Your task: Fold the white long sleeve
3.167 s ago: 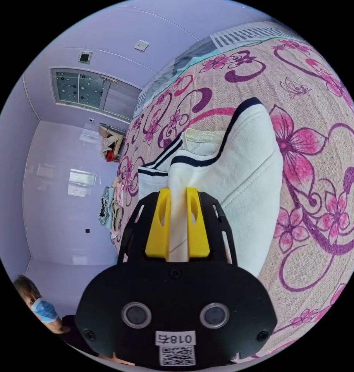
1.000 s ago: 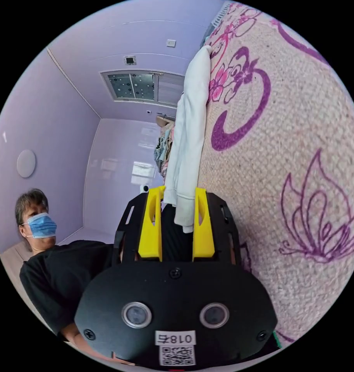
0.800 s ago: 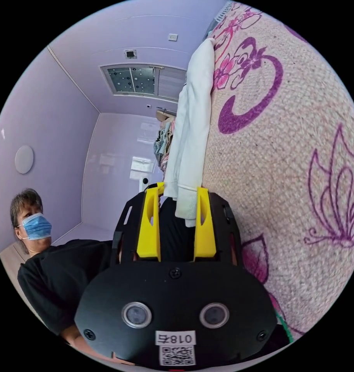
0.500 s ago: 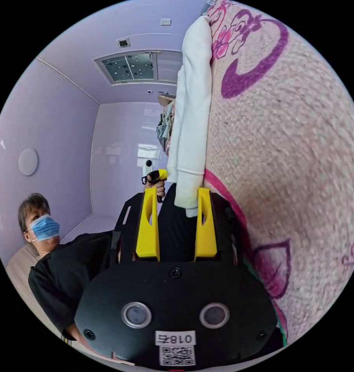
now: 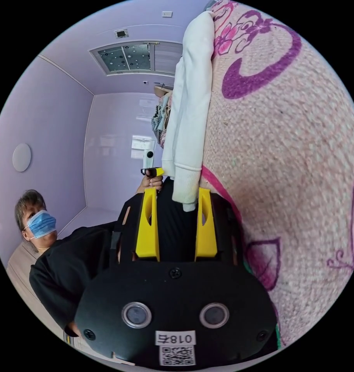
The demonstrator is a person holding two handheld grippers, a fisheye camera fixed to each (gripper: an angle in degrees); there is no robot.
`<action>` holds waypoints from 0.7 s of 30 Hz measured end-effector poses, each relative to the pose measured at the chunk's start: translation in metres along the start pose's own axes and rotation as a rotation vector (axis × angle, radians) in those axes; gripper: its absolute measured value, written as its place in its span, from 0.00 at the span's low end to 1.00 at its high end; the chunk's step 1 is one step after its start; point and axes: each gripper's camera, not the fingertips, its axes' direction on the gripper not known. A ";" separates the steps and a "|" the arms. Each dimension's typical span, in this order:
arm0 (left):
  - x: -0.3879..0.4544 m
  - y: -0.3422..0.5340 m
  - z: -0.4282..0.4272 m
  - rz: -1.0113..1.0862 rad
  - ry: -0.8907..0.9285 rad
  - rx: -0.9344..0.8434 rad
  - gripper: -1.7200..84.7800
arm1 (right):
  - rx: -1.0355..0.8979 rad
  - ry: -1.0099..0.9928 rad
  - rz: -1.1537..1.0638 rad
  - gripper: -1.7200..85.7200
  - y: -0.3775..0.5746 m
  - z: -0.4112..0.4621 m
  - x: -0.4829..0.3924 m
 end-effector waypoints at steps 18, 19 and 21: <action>0.040 0.049 -0.065 0.302 0.113 0.207 0.04 | 0.059 0.114 -0.251 0.04 -0.006 -0.020 -0.122; 0.055 0.061 -0.065 0.344 0.119 0.205 0.04 | 0.056 0.120 -0.276 0.04 -0.004 -0.025 -0.133; 0.073 0.084 -0.061 0.383 0.131 0.196 0.04 | 0.022 0.152 -0.349 0.04 0.014 -0.038 -0.173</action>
